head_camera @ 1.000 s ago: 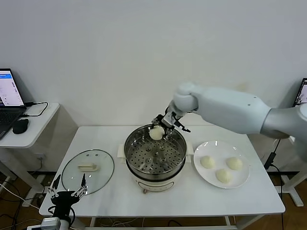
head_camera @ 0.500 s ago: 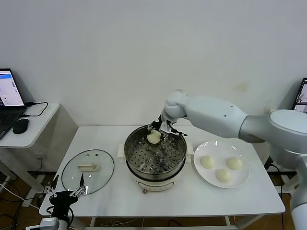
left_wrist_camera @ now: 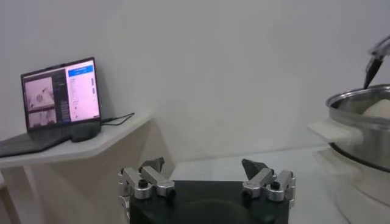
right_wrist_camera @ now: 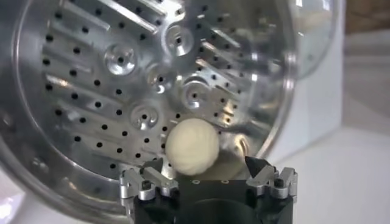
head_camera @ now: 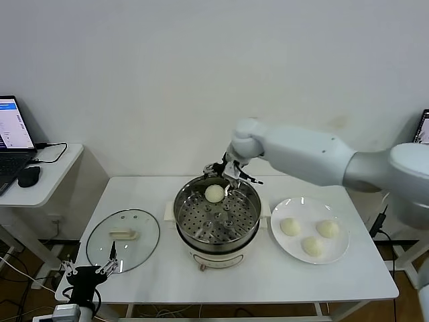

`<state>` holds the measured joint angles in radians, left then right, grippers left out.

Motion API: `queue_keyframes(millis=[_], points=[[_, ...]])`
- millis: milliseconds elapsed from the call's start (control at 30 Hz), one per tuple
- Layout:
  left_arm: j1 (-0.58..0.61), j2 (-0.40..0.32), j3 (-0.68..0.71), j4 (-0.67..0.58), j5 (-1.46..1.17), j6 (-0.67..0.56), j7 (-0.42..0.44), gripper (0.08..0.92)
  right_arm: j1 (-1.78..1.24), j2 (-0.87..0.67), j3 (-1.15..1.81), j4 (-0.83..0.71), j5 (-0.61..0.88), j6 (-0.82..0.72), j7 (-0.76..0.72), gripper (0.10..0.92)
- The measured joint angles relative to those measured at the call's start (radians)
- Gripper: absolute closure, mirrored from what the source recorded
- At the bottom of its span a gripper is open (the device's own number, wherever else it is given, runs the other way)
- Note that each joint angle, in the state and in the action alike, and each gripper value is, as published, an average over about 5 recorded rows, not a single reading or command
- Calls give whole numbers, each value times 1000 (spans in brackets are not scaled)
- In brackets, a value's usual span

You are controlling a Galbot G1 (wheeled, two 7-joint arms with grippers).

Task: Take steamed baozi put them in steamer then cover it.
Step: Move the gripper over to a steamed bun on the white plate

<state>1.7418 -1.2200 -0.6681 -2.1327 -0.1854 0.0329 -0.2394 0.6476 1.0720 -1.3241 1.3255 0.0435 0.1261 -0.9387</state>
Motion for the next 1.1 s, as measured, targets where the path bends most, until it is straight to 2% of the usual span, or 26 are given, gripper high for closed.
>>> queue_keyframes(millis=[267, 533, 800, 1100], points=[[2, 14, 11, -25, -1, 4, 1, 177, 91, -260, -42, 218, 143, -271, -37, 203], [7, 19, 13, -41, 1, 4, 3, 177, 61, -496, -38, 331, 147, -409, -62, 203], [8, 11, 8, -48, 5, 4, 4, 177, -96, -601, 47, 339, 94, -438, -76, 202], [15, 0, 2, -47, 13, 5, 7, 177, -321, -594, 213, 233, -13, -413, -75, 203]])
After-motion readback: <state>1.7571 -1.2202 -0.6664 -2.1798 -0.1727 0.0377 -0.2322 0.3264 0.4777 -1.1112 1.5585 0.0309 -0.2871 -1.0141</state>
